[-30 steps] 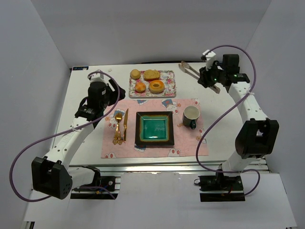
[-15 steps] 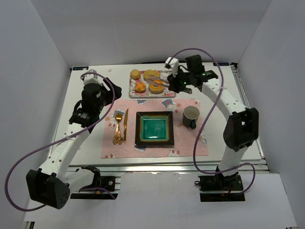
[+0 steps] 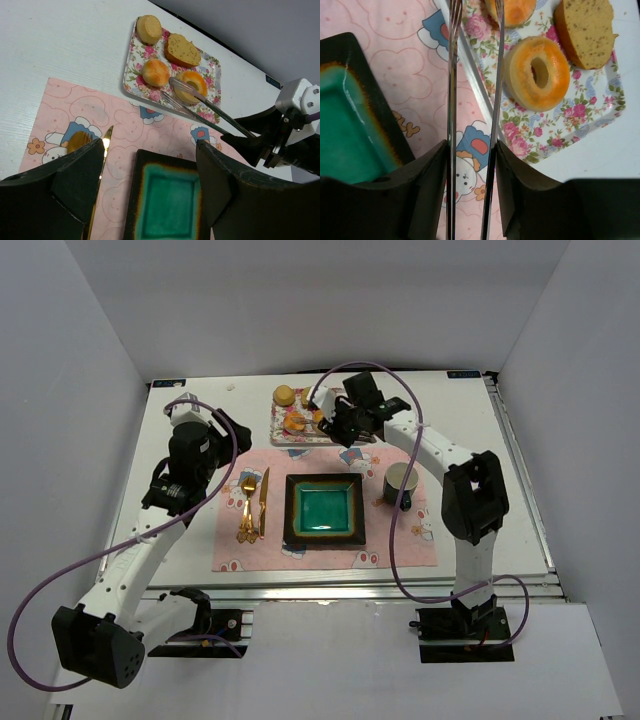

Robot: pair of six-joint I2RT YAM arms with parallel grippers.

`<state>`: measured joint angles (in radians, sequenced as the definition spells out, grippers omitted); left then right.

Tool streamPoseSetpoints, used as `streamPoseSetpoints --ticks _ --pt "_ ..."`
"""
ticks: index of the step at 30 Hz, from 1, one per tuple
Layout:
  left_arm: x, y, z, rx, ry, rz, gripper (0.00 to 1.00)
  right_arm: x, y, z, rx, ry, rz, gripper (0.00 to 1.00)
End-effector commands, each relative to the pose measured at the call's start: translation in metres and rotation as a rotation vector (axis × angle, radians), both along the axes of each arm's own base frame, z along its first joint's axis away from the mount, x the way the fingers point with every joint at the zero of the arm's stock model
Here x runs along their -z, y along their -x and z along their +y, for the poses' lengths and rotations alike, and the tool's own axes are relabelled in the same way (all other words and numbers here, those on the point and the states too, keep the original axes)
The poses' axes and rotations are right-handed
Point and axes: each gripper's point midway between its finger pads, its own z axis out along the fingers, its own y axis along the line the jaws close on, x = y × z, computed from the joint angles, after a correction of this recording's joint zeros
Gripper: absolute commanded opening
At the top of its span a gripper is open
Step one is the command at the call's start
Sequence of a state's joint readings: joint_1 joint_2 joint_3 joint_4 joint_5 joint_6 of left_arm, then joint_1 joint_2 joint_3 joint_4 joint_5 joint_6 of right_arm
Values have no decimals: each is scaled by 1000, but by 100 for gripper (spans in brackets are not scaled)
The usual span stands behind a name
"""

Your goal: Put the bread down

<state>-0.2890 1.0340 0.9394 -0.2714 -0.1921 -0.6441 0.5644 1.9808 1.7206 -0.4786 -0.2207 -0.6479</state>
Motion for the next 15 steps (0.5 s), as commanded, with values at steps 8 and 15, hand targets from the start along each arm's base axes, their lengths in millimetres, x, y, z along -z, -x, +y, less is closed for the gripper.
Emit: streamPoseSetpoints --ticks 8,15 --pt "-2 1 4 -14 3 -10 83 -14 -31 19 -5 18 -194 49" --pt "0 1 5 -14 -2 -9 83 0 -29 25 -13 48 -196 50"
